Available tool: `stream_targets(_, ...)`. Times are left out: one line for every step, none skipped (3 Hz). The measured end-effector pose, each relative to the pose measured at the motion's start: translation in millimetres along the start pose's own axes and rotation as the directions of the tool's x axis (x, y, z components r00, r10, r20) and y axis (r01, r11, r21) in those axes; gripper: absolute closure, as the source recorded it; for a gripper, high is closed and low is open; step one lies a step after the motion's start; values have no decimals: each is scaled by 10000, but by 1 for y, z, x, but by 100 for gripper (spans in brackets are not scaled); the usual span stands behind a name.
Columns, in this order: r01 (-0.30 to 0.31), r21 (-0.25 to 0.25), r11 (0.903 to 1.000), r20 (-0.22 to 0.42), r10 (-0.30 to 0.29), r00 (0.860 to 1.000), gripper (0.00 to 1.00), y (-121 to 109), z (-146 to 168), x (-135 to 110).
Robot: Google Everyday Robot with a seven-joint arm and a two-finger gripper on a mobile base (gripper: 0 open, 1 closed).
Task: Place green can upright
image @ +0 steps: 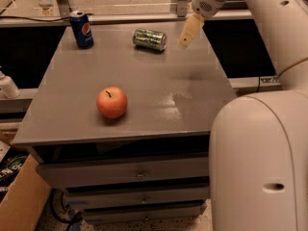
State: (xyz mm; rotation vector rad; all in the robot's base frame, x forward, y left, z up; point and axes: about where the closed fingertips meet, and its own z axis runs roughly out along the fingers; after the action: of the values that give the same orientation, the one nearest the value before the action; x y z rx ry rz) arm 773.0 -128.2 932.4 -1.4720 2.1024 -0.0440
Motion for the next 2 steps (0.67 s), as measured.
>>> stream_targets(-185, -264, 9995, 212, 191, 9996, 0, 3, 20, -22)
stream_targets(-351, -485, 9982, 615, 380, 9974, 0, 8, 34, -45)
